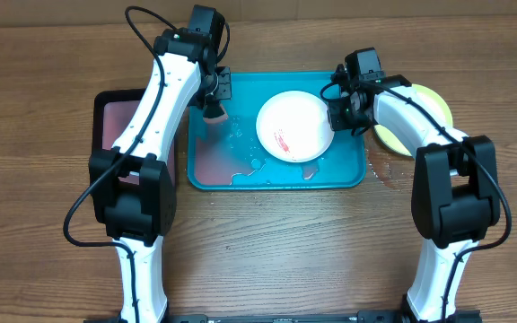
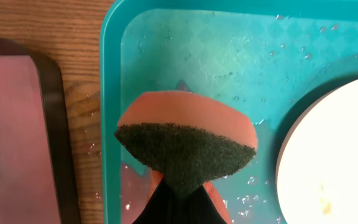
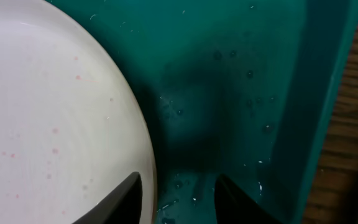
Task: Clean dirty plates on tray and stack at the side
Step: 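Drag the white plate to tray center with the right gripper, then lower the sponge onto the white plate with the left gripper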
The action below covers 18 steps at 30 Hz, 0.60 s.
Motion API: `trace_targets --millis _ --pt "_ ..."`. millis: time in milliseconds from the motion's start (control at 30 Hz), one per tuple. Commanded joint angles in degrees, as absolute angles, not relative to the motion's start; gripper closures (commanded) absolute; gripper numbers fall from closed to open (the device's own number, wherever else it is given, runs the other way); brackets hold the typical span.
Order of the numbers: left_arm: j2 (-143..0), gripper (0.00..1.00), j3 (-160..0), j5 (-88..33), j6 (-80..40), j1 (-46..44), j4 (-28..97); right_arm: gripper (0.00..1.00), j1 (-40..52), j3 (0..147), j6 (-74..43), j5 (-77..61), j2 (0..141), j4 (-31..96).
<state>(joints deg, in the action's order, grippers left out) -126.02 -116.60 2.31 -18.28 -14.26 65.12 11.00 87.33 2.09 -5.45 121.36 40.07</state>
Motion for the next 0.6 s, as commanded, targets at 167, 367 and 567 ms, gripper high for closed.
trace_targets --millis 167,367,567 --pt "-125.5 0.96 -116.4 1.8 -18.0 -14.7 64.5 0.76 11.6 88.1 -1.1 -12.2 123.5 39.0" --pt "-125.5 0.96 -116.4 1.8 -18.0 -14.8 64.4 0.96 11.7 88.1 -13.3 -13.8 123.5 40.8" --pt "-125.5 0.96 -116.4 1.8 -18.0 -15.4 64.5 0.96 14.9 88.1 -27.0 -16.2 123.5 45.9"
